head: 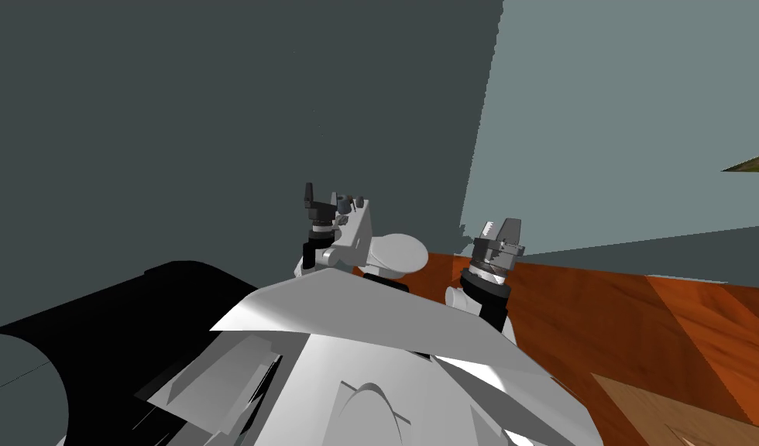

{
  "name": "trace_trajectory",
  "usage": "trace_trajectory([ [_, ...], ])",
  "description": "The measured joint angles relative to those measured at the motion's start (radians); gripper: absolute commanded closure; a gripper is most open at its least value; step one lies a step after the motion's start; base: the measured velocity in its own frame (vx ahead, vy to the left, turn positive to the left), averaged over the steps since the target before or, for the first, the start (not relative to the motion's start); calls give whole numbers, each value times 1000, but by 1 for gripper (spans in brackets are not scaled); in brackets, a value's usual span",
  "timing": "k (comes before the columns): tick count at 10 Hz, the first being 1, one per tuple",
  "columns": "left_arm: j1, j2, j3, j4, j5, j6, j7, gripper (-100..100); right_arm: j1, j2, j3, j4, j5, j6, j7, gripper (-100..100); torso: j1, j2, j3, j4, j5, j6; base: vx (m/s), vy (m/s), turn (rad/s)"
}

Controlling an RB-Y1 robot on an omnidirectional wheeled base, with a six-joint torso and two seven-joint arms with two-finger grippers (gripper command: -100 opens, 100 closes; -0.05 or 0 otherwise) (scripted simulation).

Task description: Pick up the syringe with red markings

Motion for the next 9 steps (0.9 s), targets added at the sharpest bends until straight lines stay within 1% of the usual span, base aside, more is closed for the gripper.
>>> trace_trajectory([
  [2, -19, 6, 7, 26, 32, -13, 9, -100, 0, 0, 0, 0, 0, 0, 0, 0, -3, -1, -1, 0, -1, 0, 16, -32, 57],
  [7, -23, 7, 9, 31, 37, -15, 11, -100, 0, 0, 0, 0, 0, 0, 0, 0, -1, 0, 0, 0, 0, 0, -6, 1, -26],
  [9, -23, 7, 9, 31, 37, -15, 11, -100, 0, 0, 0, 0, 0, 0, 0, 0, -1, -1, 0, 0, 0, 0, 8, -11, 30],
])
